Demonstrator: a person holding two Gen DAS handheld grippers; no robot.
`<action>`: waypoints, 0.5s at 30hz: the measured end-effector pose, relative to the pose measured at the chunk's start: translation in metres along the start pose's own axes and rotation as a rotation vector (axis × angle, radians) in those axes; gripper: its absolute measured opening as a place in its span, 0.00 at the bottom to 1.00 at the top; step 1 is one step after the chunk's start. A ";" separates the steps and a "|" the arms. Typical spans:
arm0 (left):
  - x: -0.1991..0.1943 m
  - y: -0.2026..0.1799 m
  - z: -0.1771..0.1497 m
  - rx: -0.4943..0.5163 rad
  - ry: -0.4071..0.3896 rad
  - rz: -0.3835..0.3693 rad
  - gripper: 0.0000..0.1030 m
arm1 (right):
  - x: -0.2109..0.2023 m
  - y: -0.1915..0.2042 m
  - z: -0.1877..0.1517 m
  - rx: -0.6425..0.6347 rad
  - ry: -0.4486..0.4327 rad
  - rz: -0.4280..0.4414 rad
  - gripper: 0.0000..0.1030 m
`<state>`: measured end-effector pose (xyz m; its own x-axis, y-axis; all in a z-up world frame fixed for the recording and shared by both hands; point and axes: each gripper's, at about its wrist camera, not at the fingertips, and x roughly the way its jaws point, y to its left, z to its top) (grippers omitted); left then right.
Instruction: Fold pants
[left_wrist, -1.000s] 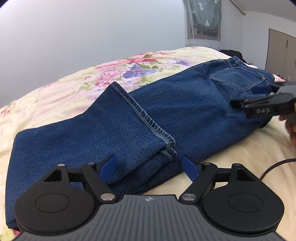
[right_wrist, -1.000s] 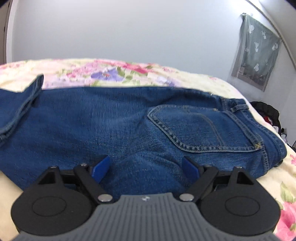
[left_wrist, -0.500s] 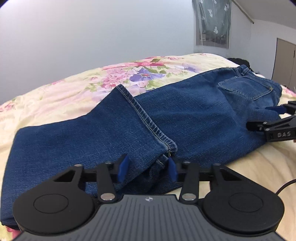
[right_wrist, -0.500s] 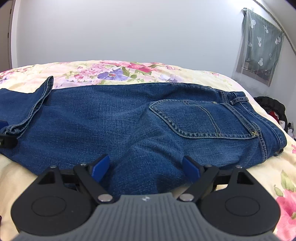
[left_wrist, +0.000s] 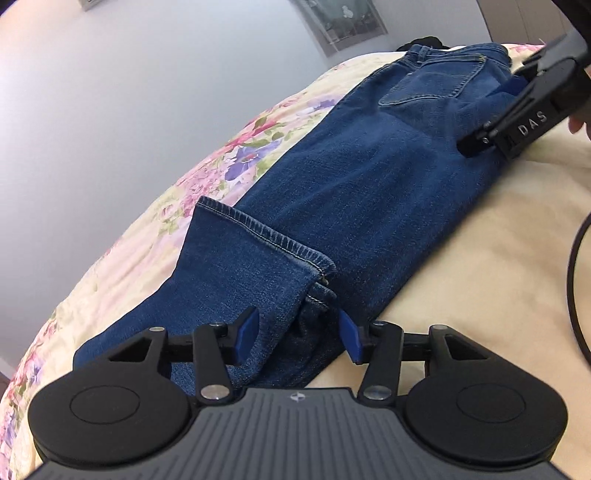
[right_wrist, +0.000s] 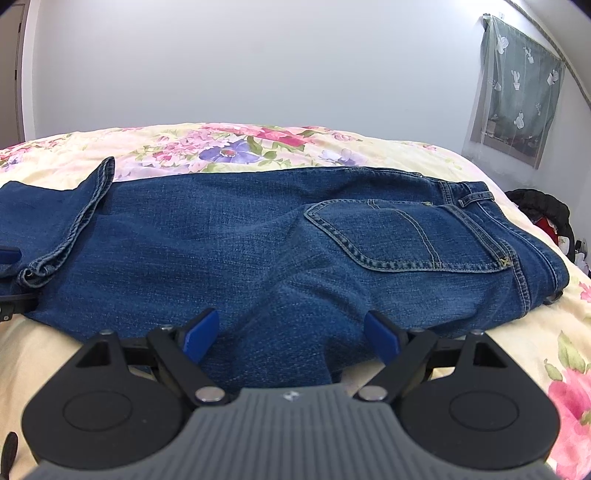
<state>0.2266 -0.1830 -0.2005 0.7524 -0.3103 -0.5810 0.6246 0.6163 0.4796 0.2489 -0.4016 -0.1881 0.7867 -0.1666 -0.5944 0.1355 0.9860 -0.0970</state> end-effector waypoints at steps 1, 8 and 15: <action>0.003 0.002 0.002 -0.027 0.006 0.007 0.54 | 0.001 0.000 0.000 0.001 -0.001 0.001 0.80; 0.011 0.006 0.006 -0.074 0.023 0.006 0.18 | 0.002 0.001 0.000 0.002 -0.001 0.005 0.80; -0.003 0.025 0.020 -0.211 -0.007 0.003 0.07 | 0.000 -0.001 0.001 0.004 0.000 0.010 0.79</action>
<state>0.2440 -0.1808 -0.1736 0.7561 -0.3131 -0.5747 0.5655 0.7546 0.3328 0.2495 -0.4022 -0.1875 0.7884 -0.1565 -0.5950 0.1300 0.9876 -0.0876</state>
